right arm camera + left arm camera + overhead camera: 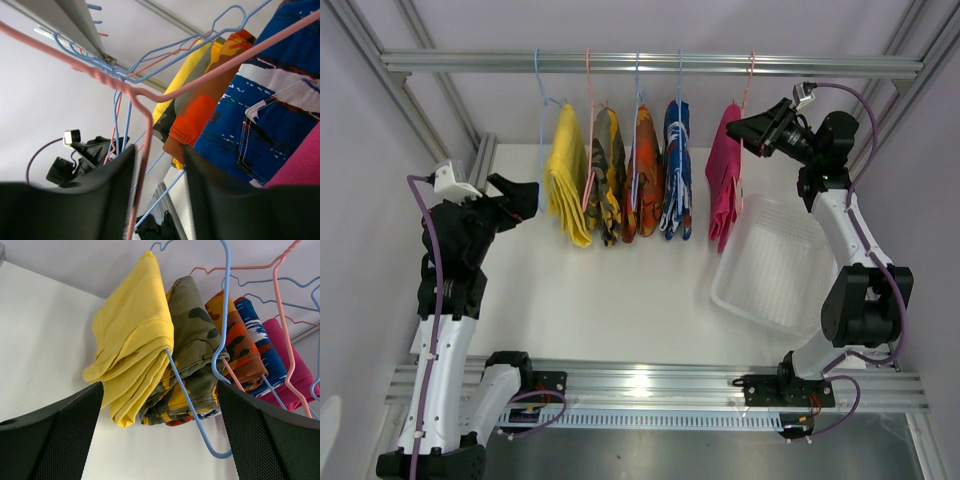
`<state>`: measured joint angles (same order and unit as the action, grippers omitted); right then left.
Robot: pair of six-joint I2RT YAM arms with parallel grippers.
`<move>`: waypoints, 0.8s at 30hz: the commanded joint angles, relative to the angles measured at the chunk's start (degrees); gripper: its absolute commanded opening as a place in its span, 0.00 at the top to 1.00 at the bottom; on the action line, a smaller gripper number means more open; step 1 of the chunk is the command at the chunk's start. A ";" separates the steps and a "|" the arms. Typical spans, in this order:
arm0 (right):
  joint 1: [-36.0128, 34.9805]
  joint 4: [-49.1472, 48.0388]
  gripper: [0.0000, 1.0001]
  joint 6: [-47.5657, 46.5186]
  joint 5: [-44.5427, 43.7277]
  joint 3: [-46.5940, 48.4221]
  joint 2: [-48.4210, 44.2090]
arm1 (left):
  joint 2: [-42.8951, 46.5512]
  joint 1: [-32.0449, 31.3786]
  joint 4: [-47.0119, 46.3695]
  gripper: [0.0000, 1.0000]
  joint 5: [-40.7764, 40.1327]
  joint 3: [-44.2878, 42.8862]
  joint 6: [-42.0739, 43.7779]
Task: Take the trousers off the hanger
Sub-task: Pick up the hanger from the clothesline.
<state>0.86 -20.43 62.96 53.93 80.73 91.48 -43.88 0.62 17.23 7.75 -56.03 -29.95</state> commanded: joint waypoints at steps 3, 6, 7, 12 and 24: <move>-0.69 -11.13 0.79 6.92 1.97 -0.84 0.63 | -0.16 -0.10 -1.68 0.01 1.30 -0.22 0.16; -0.69 -11.74 1.00 7.44 1.88 -0.84 0.28 | -0.07 -0.09 -1.59 0.01 1.57 -0.22 0.16; -0.69 -12.18 1.00 7.88 1.97 -0.84 0.19 | -0.07 -0.10 -1.76 0.00 1.66 -0.05 0.07; -0.69 -13.23 1.00 9.37 1.62 1.00 -0.95 | -1.38 -0.10 -1.85 0.01 2.71 -0.05 0.16; -2.09 -6.04 1.00 9.11 -1.37 17.70 -1.48 | -1.91 -0.01 -1.68 0.01 3.15 -0.22 0.34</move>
<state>-1.34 -14.98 74.89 54.30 87.61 93.45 -46.13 0.60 17.23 9.69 -56.03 -29.93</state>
